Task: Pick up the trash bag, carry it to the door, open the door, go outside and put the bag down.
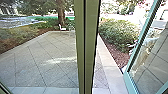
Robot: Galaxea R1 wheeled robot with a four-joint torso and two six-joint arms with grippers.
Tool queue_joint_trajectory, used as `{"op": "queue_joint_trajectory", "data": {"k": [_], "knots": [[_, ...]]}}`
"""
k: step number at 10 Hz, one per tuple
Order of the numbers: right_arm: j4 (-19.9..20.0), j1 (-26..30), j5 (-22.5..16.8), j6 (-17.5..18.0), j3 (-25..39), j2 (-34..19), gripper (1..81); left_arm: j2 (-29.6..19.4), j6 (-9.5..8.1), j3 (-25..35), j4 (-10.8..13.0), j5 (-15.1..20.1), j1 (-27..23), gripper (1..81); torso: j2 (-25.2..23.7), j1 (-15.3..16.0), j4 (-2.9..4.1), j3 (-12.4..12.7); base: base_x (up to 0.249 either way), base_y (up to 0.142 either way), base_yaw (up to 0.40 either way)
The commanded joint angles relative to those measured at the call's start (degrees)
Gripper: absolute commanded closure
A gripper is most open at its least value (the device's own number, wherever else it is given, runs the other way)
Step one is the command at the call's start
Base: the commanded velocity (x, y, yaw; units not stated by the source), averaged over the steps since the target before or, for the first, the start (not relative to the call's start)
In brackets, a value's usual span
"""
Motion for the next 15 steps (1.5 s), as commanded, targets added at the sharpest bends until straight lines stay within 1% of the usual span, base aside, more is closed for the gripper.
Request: {"op": "queue_joint_trajectory", "data": {"k": [1,5,9,15], "knots": [[-0.48,1.98,-2.68,-0.08,0.23,-0.17,1.0,0.00,0.41,0.16,0.33,3.76,-1.73,81.1,0.00,0.00,0.00,0.00,-0.082,0.000,0.000],[-0.40,1.98,-2.86,-0.08,-0.21,0.18,1.0,0.18,0.41,0.07,0.59,3.76,-1.64,81.1,0.00,0.00,0.00,0.00,-0.021,0.000,0.000],[-0.48,1.98,-2.86,-0.08,-3.19,2.12,1.0,0.18,0.41,0.07,0.59,3.76,-1.81,81.1,0.00,0.00,0.00,0.00,0.000,0.000,0.000],[-0.48,1.89,-2.86,-0.08,-3.99,2.47,1.0,0.00,0.50,0.07,0.50,3.67,-1.81,81.1,0.00,-0.02,0.00,0.00,0.000,-0.098,0.000]]}}
